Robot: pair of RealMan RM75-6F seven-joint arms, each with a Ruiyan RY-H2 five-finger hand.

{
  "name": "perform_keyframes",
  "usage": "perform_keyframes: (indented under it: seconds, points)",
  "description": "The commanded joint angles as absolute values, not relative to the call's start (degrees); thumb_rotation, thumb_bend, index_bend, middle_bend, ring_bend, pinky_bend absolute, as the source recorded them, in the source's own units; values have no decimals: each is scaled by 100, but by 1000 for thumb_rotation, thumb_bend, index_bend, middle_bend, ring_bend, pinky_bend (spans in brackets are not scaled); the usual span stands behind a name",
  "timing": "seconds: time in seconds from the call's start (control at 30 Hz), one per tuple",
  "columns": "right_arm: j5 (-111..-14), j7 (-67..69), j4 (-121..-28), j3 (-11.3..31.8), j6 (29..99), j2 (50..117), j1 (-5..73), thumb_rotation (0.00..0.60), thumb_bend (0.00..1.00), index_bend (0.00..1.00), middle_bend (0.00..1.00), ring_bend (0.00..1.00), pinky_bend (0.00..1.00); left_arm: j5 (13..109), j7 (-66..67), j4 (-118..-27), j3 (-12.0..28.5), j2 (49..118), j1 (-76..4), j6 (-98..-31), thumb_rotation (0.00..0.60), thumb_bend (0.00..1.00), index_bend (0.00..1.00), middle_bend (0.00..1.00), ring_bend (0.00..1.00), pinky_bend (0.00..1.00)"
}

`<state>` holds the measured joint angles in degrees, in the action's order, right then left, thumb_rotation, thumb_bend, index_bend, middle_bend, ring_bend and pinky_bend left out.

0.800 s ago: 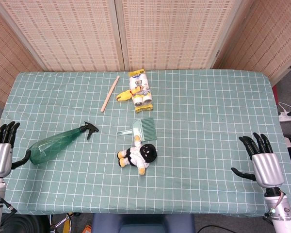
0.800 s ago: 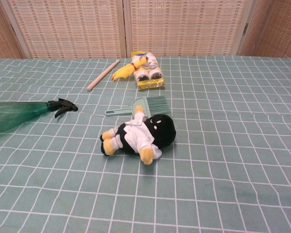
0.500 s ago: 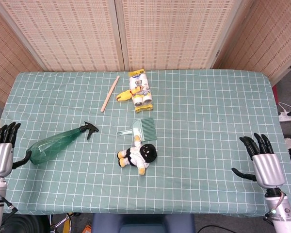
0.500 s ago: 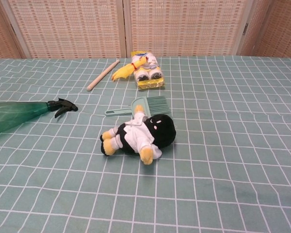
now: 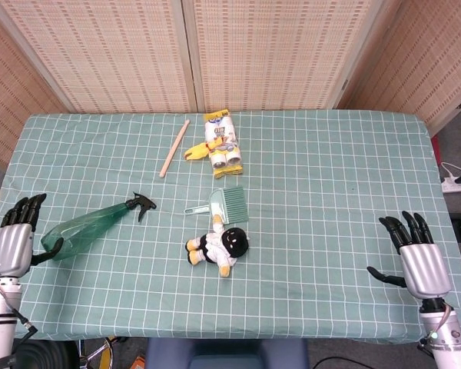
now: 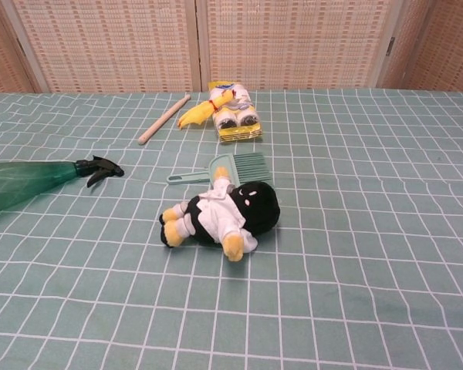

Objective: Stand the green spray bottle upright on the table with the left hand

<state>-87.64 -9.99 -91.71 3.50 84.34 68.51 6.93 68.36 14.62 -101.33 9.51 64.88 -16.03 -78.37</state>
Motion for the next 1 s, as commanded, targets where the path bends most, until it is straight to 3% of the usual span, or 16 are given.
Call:
perform_keyframes:
  seconds: [0.03,0.1,0.17,0.27,0.37,0.67,0.9,1.0]
  points:
    - [-8769,-986,-9178,352,8426,6851,702,600,0,144,145,0,0,5978,2588,-11095,1023,6179,-1919,-7347,600,263,5,84,51,143]
    - [-8778,-985,-9176,348,8427,6845,703,600,0,145,145,0,0,5374,3358,-11753,1123,6103,-2257,-7148,600,263,0,80,57,148]
    - [-8798,-839,-9177,338,8416,6817,705,600,0,147,145,0,0,4547,4652,-12072,1302,6621,-3010,-7117,600,264,0,86,66,159]
    - [-8834,-664,-9153,320,8396,6777,714,600,0,151,146,0,0,3186,5927,-11677,1620,7547,-3845,-7688,600,263,0,84,66,161]
    - [-8870,-517,-9134,305,8368,6745,732,600,0,157,145,0,0,2431,6477,-10904,1836,8353,-4402,-8086,600,263,0,79,67,160]
    - [-8900,-356,-9138,288,8267,6694,790,600,0,159,145,0,0,2177,7046,-8899,1492,9298,-4942,-8064,600,262,0,72,67,150]
    - [-8874,-442,-9164,300,8215,6706,827,600,0,159,145,0,0,2094,6969,-8212,1675,9441,-5073,-7810,600,262,0,70,71,147]
    - [-8854,-501,-9175,307,8205,6719,834,600,0,159,146,0,0,1719,6796,-8197,1955,9508,-5051,-7665,600,262,0,74,77,149]
